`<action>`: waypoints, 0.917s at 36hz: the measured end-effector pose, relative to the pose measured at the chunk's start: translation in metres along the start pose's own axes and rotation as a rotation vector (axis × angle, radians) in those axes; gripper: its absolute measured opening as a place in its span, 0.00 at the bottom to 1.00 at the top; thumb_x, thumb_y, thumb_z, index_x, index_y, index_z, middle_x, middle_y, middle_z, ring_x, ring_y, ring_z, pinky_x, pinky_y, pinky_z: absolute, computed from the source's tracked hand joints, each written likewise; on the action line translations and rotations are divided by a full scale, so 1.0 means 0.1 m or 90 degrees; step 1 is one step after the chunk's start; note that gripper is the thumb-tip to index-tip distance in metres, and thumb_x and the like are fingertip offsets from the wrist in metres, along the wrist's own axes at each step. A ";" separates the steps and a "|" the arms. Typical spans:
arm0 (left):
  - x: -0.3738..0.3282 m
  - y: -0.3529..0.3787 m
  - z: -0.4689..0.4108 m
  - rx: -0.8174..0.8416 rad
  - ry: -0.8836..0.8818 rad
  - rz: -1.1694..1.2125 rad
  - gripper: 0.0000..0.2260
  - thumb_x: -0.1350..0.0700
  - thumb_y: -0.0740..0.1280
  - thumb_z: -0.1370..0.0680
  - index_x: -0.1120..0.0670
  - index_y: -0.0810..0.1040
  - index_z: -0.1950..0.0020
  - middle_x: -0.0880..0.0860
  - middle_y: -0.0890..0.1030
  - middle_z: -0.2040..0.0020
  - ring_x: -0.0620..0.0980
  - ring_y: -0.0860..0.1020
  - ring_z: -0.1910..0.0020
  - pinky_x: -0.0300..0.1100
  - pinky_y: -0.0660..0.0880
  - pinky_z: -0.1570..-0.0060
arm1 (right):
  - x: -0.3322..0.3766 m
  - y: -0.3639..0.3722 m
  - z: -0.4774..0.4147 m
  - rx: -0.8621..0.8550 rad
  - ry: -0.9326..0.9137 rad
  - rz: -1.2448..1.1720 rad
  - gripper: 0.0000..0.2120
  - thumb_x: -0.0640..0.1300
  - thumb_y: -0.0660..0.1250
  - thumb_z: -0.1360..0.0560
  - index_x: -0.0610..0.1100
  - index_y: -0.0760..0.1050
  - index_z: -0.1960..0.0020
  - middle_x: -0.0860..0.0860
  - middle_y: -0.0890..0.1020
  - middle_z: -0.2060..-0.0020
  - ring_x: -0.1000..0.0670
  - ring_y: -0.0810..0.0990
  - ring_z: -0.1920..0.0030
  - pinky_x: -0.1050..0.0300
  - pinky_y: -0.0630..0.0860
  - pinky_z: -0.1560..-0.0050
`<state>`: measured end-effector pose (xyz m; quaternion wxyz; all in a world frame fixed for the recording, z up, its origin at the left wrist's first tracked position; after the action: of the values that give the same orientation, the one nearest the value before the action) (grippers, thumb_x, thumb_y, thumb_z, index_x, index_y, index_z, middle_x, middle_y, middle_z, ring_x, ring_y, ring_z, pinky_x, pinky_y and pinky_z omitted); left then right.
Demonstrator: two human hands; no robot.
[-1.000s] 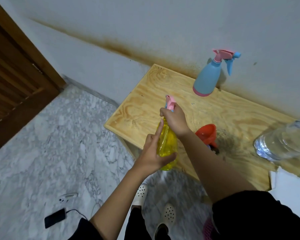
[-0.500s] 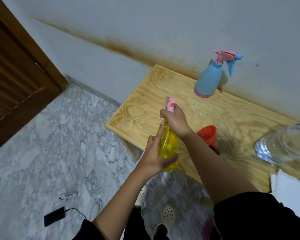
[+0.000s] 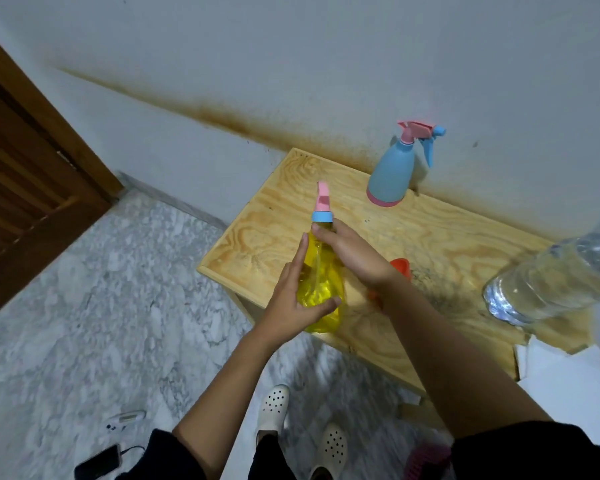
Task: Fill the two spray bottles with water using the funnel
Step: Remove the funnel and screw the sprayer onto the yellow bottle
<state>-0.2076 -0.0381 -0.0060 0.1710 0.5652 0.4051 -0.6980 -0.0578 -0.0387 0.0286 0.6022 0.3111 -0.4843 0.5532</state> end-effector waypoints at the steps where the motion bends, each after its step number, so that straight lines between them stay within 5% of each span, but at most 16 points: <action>1: -0.05 -0.01 -0.04 0.010 0.015 -0.004 0.45 0.42 0.73 0.32 0.27 0.44 0.29 0.35 0.64 0.34 0.38 0.66 0.34 0.32 0.65 0.37 | 0.03 -0.06 0.03 0.003 -0.007 -0.018 0.16 0.64 0.65 0.31 0.57 0.75 0.49 0.52 0.67 0.42 0.48 0.73 0.36 0.43 0.67 0.33; 5: -0.22 0.04 -0.25 0.071 0.073 -0.028 0.45 0.44 0.73 0.30 0.29 0.42 0.28 0.24 0.55 0.33 0.30 0.58 0.31 0.29 0.60 0.36 | 0.18 -0.34 0.20 -0.067 -0.067 -0.087 0.06 0.51 0.65 0.24 0.51 0.77 0.51 0.49 0.77 0.49 0.51 0.77 0.48 0.50 0.71 0.41; 8: -0.35 0.15 -0.42 0.097 0.109 -0.038 0.45 0.46 0.73 0.29 0.31 0.42 0.27 0.29 0.59 0.34 0.27 0.59 0.33 0.24 0.61 0.38 | 0.25 -0.55 0.30 -0.159 -0.128 -0.138 0.02 0.43 0.65 0.23 0.46 0.76 0.52 0.50 0.79 0.57 0.53 0.77 0.53 0.58 0.72 0.48; 10: -0.41 0.28 -0.53 0.106 0.130 -0.043 0.44 0.48 0.73 0.28 0.32 0.44 0.26 0.36 0.62 0.35 0.26 0.62 0.36 0.22 0.61 0.41 | 0.25 -0.70 0.36 -0.240 -0.159 -0.148 0.03 0.40 0.67 0.25 0.48 0.77 0.54 0.45 0.81 0.56 0.52 0.77 0.53 0.54 0.73 0.48; 14: -0.53 0.62 -0.78 0.089 0.175 -0.066 0.40 0.46 0.71 0.29 0.35 0.47 0.26 0.51 0.65 0.38 0.35 0.67 0.40 0.25 0.63 0.42 | 0.20 -1.05 0.44 -0.400 -0.188 -0.142 0.06 0.40 0.72 0.28 0.49 0.78 0.55 0.49 0.82 0.57 0.53 0.78 0.54 0.50 0.74 0.47; 17: -0.64 0.91 -1.00 0.093 0.192 -0.067 0.40 0.45 0.71 0.29 0.37 0.48 0.25 0.50 0.64 0.40 0.38 0.67 0.42 0.20 0.61 0.46 | 0.14 -1.29 0.46 -0.515 -0.189 -0.144 0.07 0.43 0.74 0.31 0.47 0.77 0.56 0.52 0.81 0.59 0.52 0.79 0.55 0.47 0.75 0.47; 19: -0.71 1.09 -1.16 0.108 0.194 -0.035 0.40 0.46 0.72 0.29 0.38 0.50 0.25 0.47 0.63 0.41 0.30 0.65 0.43 0.18 0.59 0.47 | 0.10 -1.42 0.45 -0.584 -0.196 -0.148 0.08 0.44 0.75 0.33 0.48 0.77 0.57 0.52 0.81 0.60 0.51 0.79 0.55 0.46 0.75 0.47; 21: -0.76 1.27 -1.34 0.117 0.218 -0.039 0.39 0.48 0.73 0.28 0.42 0.53 0.24 0.45 0.63 0.44 0.25 0.63 0.45 0.18 0.60 0.47 | 0.05 -1.56 0.42 -0.651 -0.195 -0.152 0.09 0.42 0.76 0.33 0.45 0.78 0.56 0.51 0.81 0.61 0.52 0.79 0.56 0.51 0.76 0.50; 25: -0.74 1.60 -1.69 0.147 0.249 -0.112 0.38 0.40 0.67 0.28 0.57 0.58 0.24 0.53 0.66 0.51 0.47 0.68 0.53 0.33 0.67 0.48 | -0.07 -1.81 0.32 -0.769 -0.156 -0.138 0.10 0.41 0.76 0.33 0.46 0.77 0.55 0.55 0.78 0.63 0.62 0.75 0.64 0.68 0.69 0.60; 29: -0.68 1.80 -1.95 0.211 0.213 -0.064 0.40 0.47 0.68 0.30 0.48 0.48 0.25 0.49 0.66 0.46 0.44 0.66 0.47 0.25 0.61 0.47 | -0.20 -1.96 0.14 -0.820 -0.105 -0.106 0.11 0.42 0.76 0.33 0.46 0.77 0.54 0.52 0.80 0.59 0.55 0.77 0.57 0.65 0.70 0.57; 33: -0.50 1.94 -2.24 0.239 0.175 -0.058 0.37 0.52 0.68 0.28 0.55 0.53 0.24 0.60 0.71 0.37 0.44 0.65 0.41 0.22 0.58 0.44 | -0.31 -2.04 -0.03 -0.842 -0.064 -0.127 0.12 0.42 0.76 0.33 0.45 0.77 0.53 0.51 0.81 0.57 0.60 0.77 0.57 0.75 0.68 0.58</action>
<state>0.0880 0.0017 -0.0391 -0.0253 0.6581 0.3127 -0.6844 0.1432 -0.0870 0.0318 0.6913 -0.0546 -0.7174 0.0665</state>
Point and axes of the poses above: each hand's wrist, its own z-axis away from the middle knuckle, its own y-axis out of the palm, x = y × z, the point moved 1 cm from there along -z, towards the middle knuckle
